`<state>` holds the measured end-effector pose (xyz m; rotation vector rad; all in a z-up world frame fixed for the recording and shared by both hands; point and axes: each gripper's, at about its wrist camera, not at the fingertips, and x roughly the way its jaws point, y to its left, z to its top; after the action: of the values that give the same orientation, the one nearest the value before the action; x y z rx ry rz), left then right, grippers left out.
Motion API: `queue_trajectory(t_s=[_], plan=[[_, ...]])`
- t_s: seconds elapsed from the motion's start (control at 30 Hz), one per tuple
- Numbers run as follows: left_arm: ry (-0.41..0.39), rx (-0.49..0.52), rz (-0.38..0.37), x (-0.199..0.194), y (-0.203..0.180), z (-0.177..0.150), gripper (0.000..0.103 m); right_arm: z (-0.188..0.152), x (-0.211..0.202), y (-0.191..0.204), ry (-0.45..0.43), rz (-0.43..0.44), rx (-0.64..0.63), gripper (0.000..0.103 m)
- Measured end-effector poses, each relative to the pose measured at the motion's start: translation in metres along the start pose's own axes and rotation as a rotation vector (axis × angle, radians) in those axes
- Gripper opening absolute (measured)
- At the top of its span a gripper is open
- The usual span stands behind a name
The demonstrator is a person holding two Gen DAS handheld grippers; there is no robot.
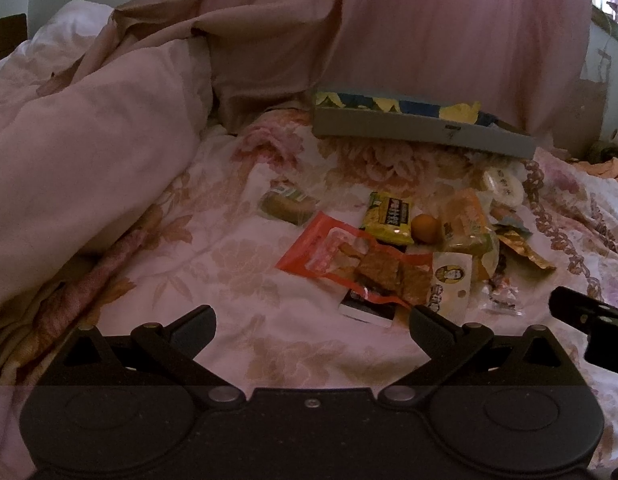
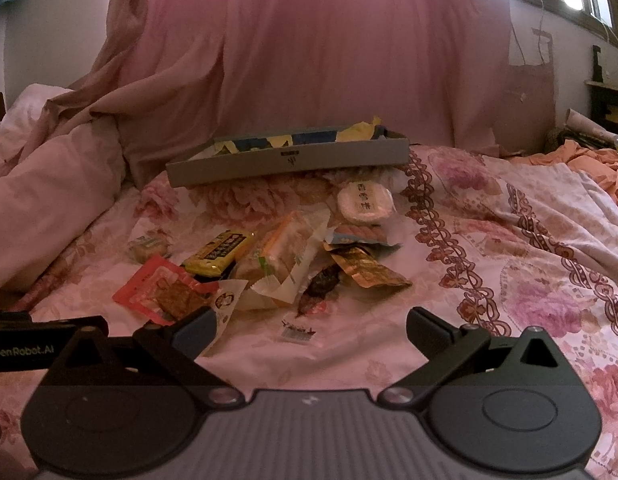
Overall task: Organize snacks
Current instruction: 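Close the right tool on the green-labelled bread packet while the left tool approaches the orange bag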
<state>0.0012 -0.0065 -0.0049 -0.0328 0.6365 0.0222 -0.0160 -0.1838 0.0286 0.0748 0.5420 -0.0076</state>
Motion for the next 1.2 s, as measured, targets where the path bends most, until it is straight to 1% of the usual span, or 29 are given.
queue_trajectory(t_s=[0.13, 0.23, 0.3, 0.37, 0.43, 0.53, 0.63, 0.73, 0.87, 0.93, 1.1, 1.2], plan=[[0.012, -0.020, -0.005, 0.005, 0.004, 0.004, 0.102, 0.003, 0.001, -0.003, 0.008, -0.006, 0.011, 0.103], [0.025, -0.027, -0.029, 0.013, 0.009, 0.011, 0.102, 0.008, 0.005, -0.005, 0.017, -0.008, 0.001, 0.103], [0.033, -0.026, -0.060, 0.019, 0.012, 0.016, 0.102, 0.010, 0.008, -0.005, 0.024, -0.001, -0.021, 0.103], [0.045, -0.008, -0.098, 0.027, 0.013, 0.021, 0.102, 0.011, 0.013, -0.004, 0.032, 0.007, -0.050, 0.103], [0.050, 0.041, -0.136, 0.035, 0.013, 0.027, 0.102, 0.012, 0.018, -0.003, 0.033, 0.010, -0.082, 0.103], [0.051, 0.092, -0.161, 0.045, 0.014, 0.035, 0.102, 0.014, 0.026, -0.004, 0.030, 0.010, -0.108, 0.103], [0.050, 0.092, -0.161, 0.058, 0.018, 0.041, 0.102, 0.021, 0.038, -0.007, 0.040, 0.020, -0.095, 0.103], [0.064, 0.064, -0.159, 0.073, 0.024, 0.046, 0.102, 0.032, 0.054, -0.008, 0.053, 0.038, -0.072, 0.103], [0.079, 0.023, -0.145, 0.088, 0.036, 0.051, 0.102, 0.048, 0.083, 0.001, 0.074, 0.063, -0.075, 0.103], [0.076, 0.009, -0.138, 0.092, 0.042, 0.053, 0.102, 0.054, 0.101, 0.008, 0.102, 0.065, -0.089, 0.103], [0.058, 0.033, -0.146, 0.100, 0.044, 0.056, 0.102, 0.057, 0.140, 0.026, 0.173, 0.063, -0.132, 0.103], [0.051, 0.059, -0.163, 0.105, 0.041, 0.058, 0.102, 0.058, 0.154, 0.035, 0.195, 0.064, -0.165, 0.102]])
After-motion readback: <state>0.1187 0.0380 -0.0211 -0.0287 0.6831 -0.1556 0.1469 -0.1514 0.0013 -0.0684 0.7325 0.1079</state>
